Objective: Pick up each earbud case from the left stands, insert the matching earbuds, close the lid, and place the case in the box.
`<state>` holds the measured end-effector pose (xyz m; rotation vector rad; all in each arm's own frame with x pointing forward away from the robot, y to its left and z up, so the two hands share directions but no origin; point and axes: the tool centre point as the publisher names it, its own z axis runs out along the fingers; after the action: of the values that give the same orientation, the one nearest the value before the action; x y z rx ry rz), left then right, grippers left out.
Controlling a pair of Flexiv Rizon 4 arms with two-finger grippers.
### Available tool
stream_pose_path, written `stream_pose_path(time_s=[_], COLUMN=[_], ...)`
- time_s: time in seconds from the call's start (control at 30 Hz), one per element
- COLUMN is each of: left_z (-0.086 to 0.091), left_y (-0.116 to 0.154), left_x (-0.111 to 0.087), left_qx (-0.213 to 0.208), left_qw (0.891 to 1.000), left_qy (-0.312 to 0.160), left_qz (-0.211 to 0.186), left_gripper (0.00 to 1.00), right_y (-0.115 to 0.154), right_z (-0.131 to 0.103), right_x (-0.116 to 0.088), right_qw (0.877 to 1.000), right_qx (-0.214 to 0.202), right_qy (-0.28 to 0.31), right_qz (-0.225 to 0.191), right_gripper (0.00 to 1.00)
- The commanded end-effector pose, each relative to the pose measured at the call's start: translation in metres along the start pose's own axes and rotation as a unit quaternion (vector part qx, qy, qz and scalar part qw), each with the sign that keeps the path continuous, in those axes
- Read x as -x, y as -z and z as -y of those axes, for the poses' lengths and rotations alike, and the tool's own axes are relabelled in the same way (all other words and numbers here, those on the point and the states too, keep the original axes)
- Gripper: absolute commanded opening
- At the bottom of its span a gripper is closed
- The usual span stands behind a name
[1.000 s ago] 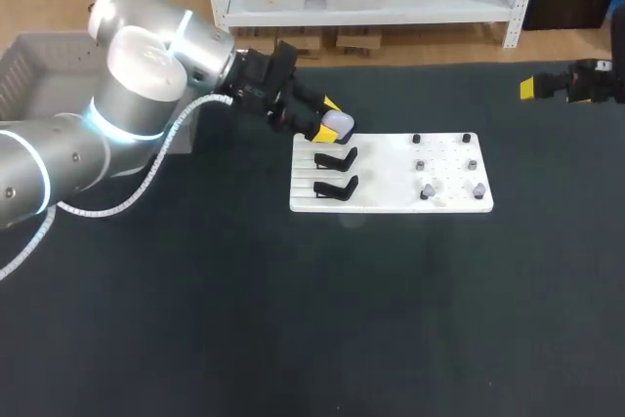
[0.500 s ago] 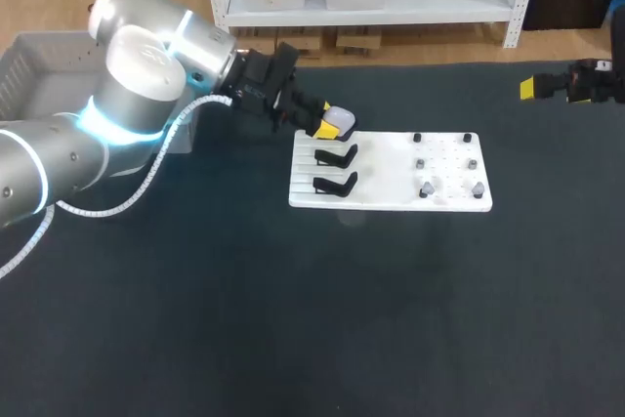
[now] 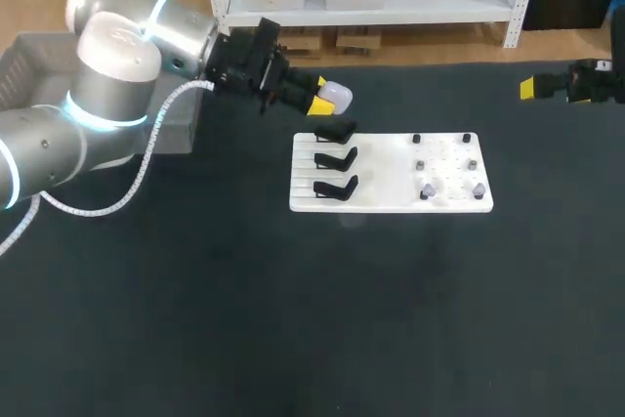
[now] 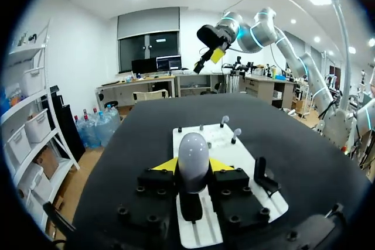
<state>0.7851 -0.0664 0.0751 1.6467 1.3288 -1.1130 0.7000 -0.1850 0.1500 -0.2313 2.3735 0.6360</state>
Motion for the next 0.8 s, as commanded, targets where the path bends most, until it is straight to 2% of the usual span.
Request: stream_pose_path(time_s=[0.03, 0.53, 0.8], left_z=[0.024, 0.049, 0.057], left_y=[0.005, 0.019, 0.032], left_x=[0.011, 0.060, 0.079], left_qx=[0.041, 0.077, 0.106], left_qw=[0.999, 0.992, 0.987], left_qy=[-0.005, -0.010, -0.016], left_qz=[0.012, 0.095, 0.117], left_gripper=[0.00, 0.00, 0.00], right_y=[0.000, 0.000, 0.000], right_z=[0.000, 0.000, 0.000], right_x=[0.000, 0.000, 0.000], right_qw=[1.000, 1.000, 1.000], right_qx=[0.000, 0.000, 0.000], right_qy=[0.000, 0.000, 0.000], right_qz=[0.000, 0.000, 0.000], right_gripper=[1.00, 1.00, 1.00])
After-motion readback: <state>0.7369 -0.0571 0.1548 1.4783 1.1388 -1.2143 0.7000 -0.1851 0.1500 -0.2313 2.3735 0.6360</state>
